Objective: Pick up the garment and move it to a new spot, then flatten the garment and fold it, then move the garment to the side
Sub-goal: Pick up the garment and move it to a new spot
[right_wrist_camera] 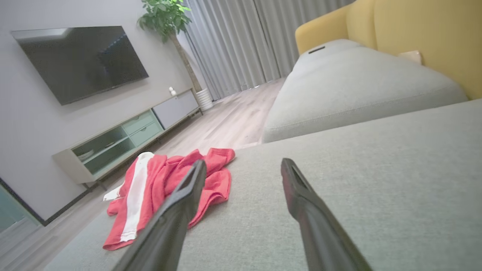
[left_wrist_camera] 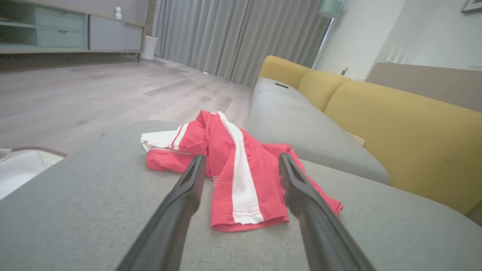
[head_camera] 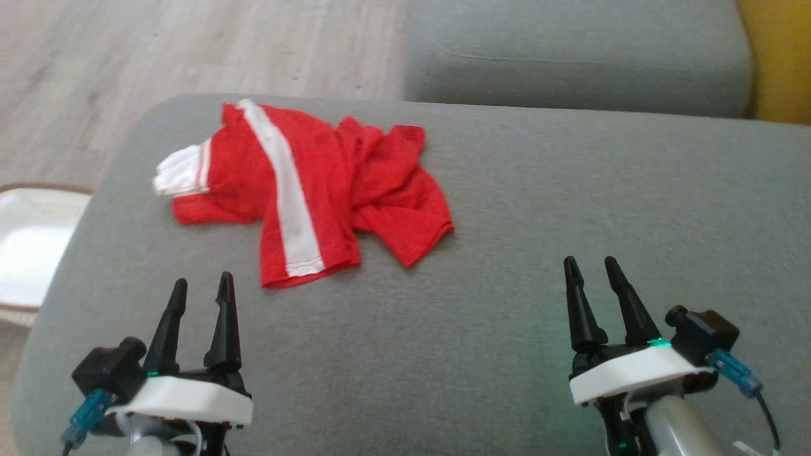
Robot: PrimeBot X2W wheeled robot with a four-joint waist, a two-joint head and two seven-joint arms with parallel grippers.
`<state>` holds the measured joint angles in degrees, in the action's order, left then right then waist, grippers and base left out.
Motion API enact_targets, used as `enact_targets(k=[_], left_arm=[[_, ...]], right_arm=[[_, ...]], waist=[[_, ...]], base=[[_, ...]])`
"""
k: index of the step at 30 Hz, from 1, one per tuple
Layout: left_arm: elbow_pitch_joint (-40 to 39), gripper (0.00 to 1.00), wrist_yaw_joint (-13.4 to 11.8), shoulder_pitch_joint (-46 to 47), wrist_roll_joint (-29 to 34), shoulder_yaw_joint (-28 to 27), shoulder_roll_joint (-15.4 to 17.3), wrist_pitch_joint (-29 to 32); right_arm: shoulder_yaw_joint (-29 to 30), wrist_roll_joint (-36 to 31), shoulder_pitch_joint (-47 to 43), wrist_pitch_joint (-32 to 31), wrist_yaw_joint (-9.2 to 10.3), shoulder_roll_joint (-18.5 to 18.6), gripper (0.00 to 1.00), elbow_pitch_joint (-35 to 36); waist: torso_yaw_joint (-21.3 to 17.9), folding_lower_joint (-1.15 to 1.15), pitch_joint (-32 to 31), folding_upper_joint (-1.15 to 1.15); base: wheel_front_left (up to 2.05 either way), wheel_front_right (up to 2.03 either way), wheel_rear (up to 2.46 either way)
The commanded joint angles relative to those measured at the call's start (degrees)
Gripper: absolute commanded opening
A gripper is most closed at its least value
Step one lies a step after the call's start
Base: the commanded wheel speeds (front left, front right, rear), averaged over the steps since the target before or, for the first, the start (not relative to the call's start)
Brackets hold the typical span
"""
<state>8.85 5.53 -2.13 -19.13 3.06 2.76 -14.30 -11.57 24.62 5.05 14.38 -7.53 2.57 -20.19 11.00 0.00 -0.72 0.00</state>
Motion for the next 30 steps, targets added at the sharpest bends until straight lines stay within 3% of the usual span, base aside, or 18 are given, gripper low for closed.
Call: enact_targets(k=[1, 9, 14, 23, 30], left_arm=[[-1.97, 1.0, -0.19, 1.98, 0.42, -1.87, 0.12, -0.7], [-1.85, 1.0, 0.11, 1.23, 1.51, -3.18, 0.12, -0.7], [-1.9, 1.0, 0.45, 1.0, 1.76, -3.89, 0.12, -0.7], [-2.27, 1.0, 0.65, 1.15, 1.77, -4.52, 0.12, -0.7], [-0.61, 1.0, 1.18, 3.83, 3.32, -2.68, 0.12, -0.7]], right_arm=[[-1.73, 0.34, 0.93, 0.62, 0.04, 0.31, 1.0, 1.72], [-4.05, 2.08, 0.5, 0.62, 0.04, 0.31, 1.0, 1.57], [-5.15, 2.66, 0.58, 0.62, 0.04, 0.31, 1.0, 1.34], [-5.13, 2.99, 1.17, 0.62, 0.04, 0.31, 1.0, 0.81], [-3.29, 0.99, 3.14, 0.62, 0.04, 0.31, 1.0, 1.25]], waist=[[2.64, 0.0, -0.1, 0.0], [9.34, 0.0, -0.75, 0.0], [11.38, 0.0, -0.98, 0.0], [10.81, 0.0, -0.2, 0.0], [7.55, 0.0, 3.56, 0.0]], base=[[0.0, 0.0, 0.0], [0.0, 0.0, 0.0], [0.0, 0.0, 0.0], [0.0, 0.0, 0.0], [0.0, 0.0, 0.0]])
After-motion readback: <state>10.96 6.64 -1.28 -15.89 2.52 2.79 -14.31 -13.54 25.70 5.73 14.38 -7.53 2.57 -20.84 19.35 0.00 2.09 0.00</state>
